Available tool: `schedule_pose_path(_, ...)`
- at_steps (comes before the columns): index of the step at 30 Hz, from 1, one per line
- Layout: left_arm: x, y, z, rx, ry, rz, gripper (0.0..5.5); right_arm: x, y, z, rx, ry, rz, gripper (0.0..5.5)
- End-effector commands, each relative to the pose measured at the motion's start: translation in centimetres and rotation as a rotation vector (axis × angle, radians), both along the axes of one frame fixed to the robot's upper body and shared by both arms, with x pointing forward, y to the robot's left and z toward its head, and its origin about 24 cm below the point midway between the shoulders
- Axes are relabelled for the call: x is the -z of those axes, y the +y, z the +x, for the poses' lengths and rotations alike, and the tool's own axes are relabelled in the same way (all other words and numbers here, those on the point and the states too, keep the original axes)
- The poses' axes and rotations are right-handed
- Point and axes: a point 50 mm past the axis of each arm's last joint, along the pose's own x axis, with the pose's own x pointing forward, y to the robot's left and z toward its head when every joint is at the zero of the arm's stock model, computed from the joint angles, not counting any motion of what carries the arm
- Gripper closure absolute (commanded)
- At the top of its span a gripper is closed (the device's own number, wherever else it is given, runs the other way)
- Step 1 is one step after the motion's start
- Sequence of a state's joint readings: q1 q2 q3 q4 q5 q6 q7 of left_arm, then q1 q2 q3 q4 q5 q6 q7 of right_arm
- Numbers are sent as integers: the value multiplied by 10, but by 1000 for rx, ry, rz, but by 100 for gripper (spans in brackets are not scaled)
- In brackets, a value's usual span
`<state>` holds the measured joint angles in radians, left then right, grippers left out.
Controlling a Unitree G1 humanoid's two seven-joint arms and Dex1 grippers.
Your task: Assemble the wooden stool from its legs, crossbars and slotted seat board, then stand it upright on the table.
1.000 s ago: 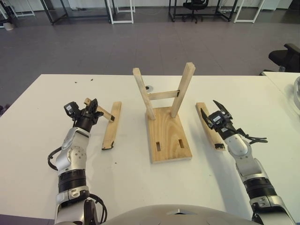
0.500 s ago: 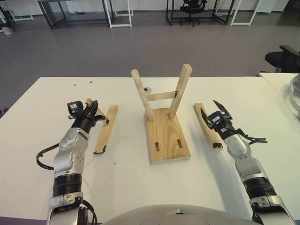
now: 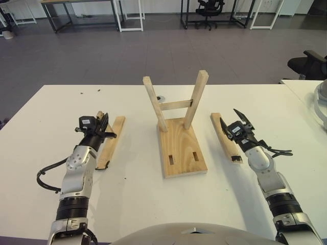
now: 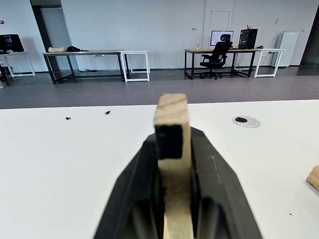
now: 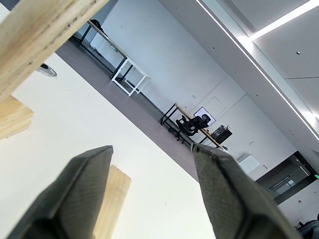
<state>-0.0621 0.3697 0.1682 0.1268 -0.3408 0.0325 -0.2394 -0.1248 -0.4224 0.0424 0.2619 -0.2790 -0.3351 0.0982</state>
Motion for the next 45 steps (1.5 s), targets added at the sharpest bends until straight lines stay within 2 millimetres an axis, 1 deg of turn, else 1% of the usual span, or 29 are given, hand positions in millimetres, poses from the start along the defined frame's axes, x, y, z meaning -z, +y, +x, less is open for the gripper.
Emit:
schedule_pose_path(1,37,10,-15,19,277,25,510,-6,1,7,-2,-22,-16,254)
schedule_pose_path(2,29,8,-10,43,251,25,473,-5,2,7,0,-21,-13,254)
schedule_pose_path(3,24,7,-8,59,237,30,464,-4,2,6,3,-20,-11,254)
schedule_pose_path(6,15,6,-5,85,232,38,405,-3,2,5,10,-20,-5,254)
schedule_pose_path(9,6,12,-4,99,253,116,347,-1,2,4,19,-19,0,254)
schedule_pose_path(11,4,10,-10,134,318,137,315,0,2,3,24,-18,3,254)
schedule_pose_path(14,4,6,-20,176,427,123,257,2,1,2,33,-13,5,254)
schedule_pose_path(16,3,6,-24,181,478,115,221,4,1,0,38,-5,9,254)
schedule_pose_path(19,9,7,-30,170,557,149,174,6,4,-1,32,0,7,254)
schedule_pose_path(20,11,9,-31,157,570,168,200,6,4,-1,31,1,6,254)
schedule_pose_path(21,12,10,-32,147,579,179,204,6,4,-1,31,2,5,254)
schedule_pose_path(24,18,11,-35,141,607,196,267,7,3,-1,34,3,5,254)
schedule_pose_path(27,23,11,-39,151,620,203,318,6,3,-1,34,1,6,254)
schedule_pose_path(29,21,12,-36,146,584,207,342,4,1,1,47,2,43,254)
schedule_pose_path(31,12,16,-28,114,490,180,343,-1,-5,5,72,18,140,254)
schedule_pose_path(33,-24,23,-12,76,235,107,347,-23,-15,15,76,33,414,254)
schedule_pose_path(34,-48,28,-5,55,96,85,347,-44,-17,20,21,23,579,254)
schedule_pose_path(35,-70,32,-1,43,-16,69,347,-66,-15,24,-64,14,709,254)
schedule_pose_path(36,-94,30,3,67,-121,68,347,-94,-8,27,-187,-3,818,254)
schedule_pose_path(37,-119,22,6,124,-216,71,347,-126,5,29,-332,-23,920,254)
schedule_pose_path(38,-143,7,9,211,-290,15,347,-157,20,31,-461,-40,1016,254)
schedule_pose_path(39,-161,-6,11,291,-342,2,347,-181,33,32,-561,-39,1088,254)
schedule_pose_path(40,-178,-26,12,394,-384,19,347,-200,49,34,-647,-19,1150,254)
schedule_pose_path(41,-191,-44,12,484,-415,40,347,-214,66,35,-722,8,1195,254)
schedule_pose_path(42,-199,-56,12,536,-431,60,347,-222,76,35,-766,33,1219,254)
schedule_pose_path(43,-206,-72,11,598,-459,66,347,-229,90,34,-818,72,1256,254)
schedule_pose_path(45,-211,-98,8,694,-482,115,347,-235,111,33,-871,130,1295,254)
